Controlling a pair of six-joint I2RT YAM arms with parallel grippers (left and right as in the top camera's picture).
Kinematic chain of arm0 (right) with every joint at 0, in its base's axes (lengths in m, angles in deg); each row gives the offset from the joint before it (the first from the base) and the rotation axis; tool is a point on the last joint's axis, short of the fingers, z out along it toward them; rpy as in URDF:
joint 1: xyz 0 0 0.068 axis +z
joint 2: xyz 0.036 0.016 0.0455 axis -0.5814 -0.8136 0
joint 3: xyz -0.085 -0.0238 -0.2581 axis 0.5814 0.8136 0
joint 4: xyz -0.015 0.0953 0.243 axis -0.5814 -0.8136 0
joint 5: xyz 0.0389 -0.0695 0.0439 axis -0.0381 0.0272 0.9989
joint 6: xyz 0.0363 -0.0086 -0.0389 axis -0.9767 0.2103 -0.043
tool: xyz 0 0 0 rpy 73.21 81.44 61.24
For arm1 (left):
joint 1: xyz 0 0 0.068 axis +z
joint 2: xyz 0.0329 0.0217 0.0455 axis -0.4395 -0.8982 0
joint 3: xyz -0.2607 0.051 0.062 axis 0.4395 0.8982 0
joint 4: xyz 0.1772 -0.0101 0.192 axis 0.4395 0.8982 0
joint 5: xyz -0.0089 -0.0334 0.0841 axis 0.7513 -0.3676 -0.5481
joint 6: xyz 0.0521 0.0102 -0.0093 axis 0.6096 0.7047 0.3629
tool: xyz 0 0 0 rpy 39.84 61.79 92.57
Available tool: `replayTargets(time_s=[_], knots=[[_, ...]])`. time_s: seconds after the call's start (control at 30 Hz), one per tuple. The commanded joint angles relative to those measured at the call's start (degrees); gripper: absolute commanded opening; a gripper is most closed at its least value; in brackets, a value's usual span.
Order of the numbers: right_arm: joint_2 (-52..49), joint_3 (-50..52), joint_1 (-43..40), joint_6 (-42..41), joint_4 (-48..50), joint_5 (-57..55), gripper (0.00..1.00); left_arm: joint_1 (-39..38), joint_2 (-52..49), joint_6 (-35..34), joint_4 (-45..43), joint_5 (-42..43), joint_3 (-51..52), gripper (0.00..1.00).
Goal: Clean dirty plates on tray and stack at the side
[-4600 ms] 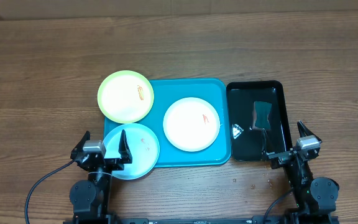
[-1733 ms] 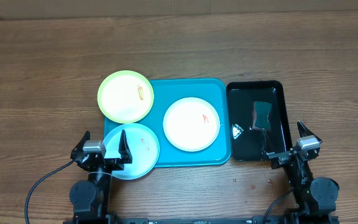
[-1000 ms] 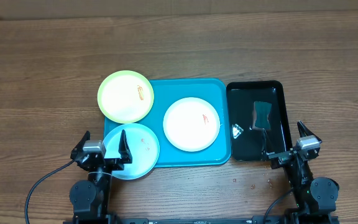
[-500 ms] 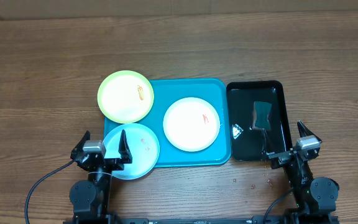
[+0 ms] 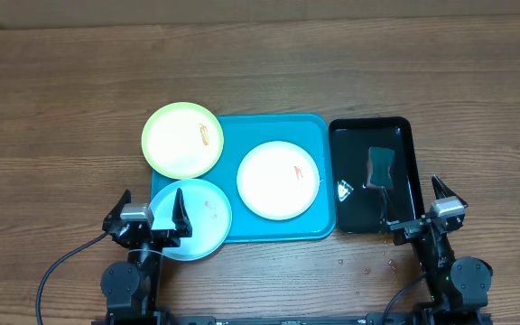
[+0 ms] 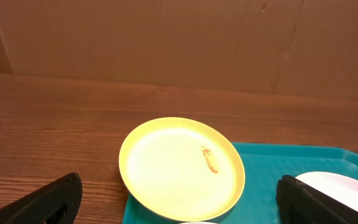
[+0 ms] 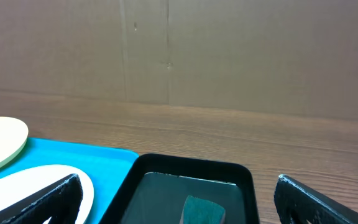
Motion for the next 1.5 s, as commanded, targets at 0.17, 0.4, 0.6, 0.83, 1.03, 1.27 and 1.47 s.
replayTargets(time_s=[0.17, 0.4, 0.6, 0.83, 1.03, 1.27, 1.47], knots=[[0.6, 0.6, 0.3, 0.2, 0.3, 0.3, 1.00, -0.2, 0.1, 1.5, 0.2, -0.3, 0.2, 1.00], [0.6, 0.6, 0.3, 0.2, 0.3, 0.3, 1.00, -0.2, 0.1, 1.5, 0.2, -0.4, 0.2, 1.00], [0.6, 0.6, 0.3, 0.2, 0.3, 0.3, 1.00, -0.2, 0.1, 0.2, -0.1, 1.5, 0.2, 1.00], [0.6, 0.6, 0.3, 0.2, 0.3, 0.3, 1.00, -0.2, 0.1, -4.4, 6.1, 8.0, -4.2, 1.00], [0.6, 0.6, 0.3, 0.2, 0.3, 0.3, 1.00, -0.2, -3.9, -4.0, 22.0, 9.7, -18.4, 1.00], [0.6, 0.6, 0.3, 0.2, 0.3, 0.3, 1.00, -0.2, -18.4, -1.9, 40.1, 15.4, -39.2, 1.00], [0.6, 0.6, 0.3, 0.2, 0.5, 1.0, 1.00, -0.2, -34.5, -2.0, 53.0, 17.2, -53.7, 1.00]])
